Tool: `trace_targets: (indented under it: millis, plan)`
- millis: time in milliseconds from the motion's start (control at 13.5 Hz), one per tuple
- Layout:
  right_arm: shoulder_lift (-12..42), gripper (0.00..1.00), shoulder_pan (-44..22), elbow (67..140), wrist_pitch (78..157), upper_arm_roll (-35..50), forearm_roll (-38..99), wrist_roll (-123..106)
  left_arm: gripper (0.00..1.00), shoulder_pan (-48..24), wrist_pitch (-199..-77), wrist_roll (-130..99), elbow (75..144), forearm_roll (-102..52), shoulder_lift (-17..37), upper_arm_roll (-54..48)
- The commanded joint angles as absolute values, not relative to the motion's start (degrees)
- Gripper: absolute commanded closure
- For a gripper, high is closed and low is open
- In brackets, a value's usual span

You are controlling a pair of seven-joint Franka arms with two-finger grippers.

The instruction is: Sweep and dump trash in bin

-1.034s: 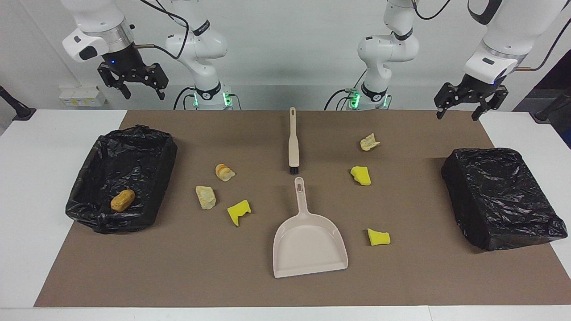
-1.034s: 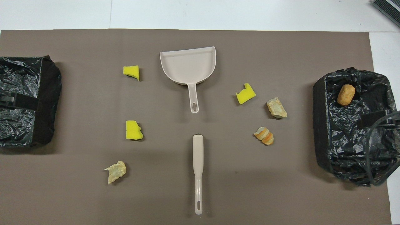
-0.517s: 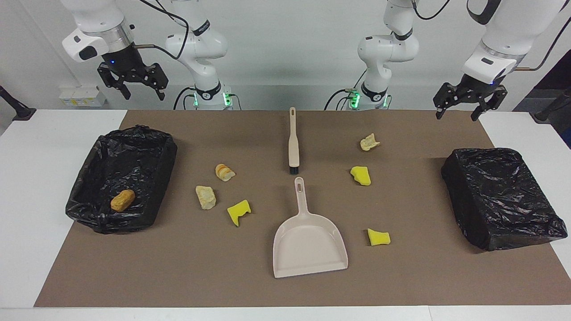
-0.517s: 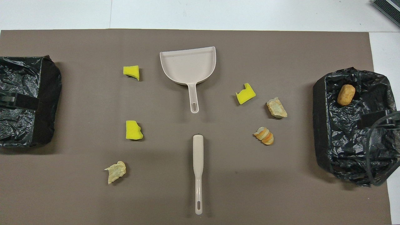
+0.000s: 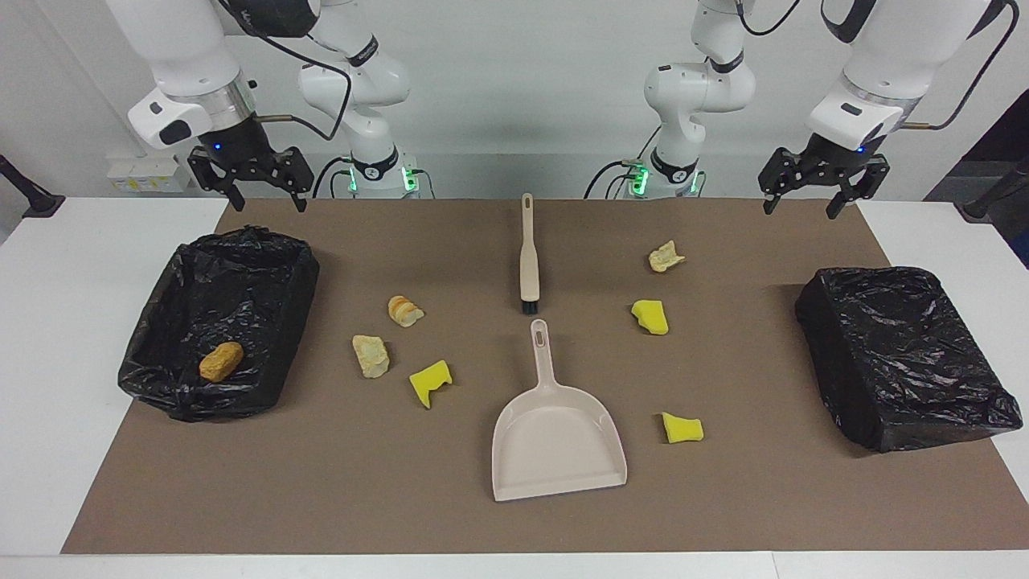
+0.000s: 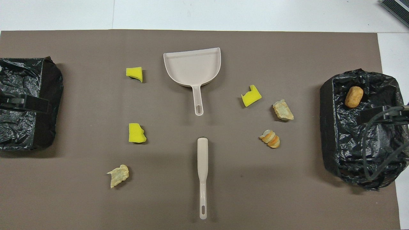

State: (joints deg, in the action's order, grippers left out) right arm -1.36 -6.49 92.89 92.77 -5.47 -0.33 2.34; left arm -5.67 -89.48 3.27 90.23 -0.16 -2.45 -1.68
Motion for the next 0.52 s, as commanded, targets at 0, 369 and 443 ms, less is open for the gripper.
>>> trace_targets:
  millis: [0,369,443]
  plan:
    - [3.9,0.00,-7.0,88.7,95.9,-5.3,2.2,5.2,0.00,-8.4,-89.9,2.4,92.1,-2.2,-3.4,-1.4]
    - [15.1,0.00,-9.0,82.2,105.7,-2.2,6.0,13.7,0.00,-18.3,-94.4,-0.1,101.7,-3.1,-6.1,-1.5]
    - [17.7,0.00,-9.3,81.6,109.1,0.4,7.0,17.8,0.00,-21.5,-97.8,-3.6,105.3,-3.1,-7.1,-1.5]
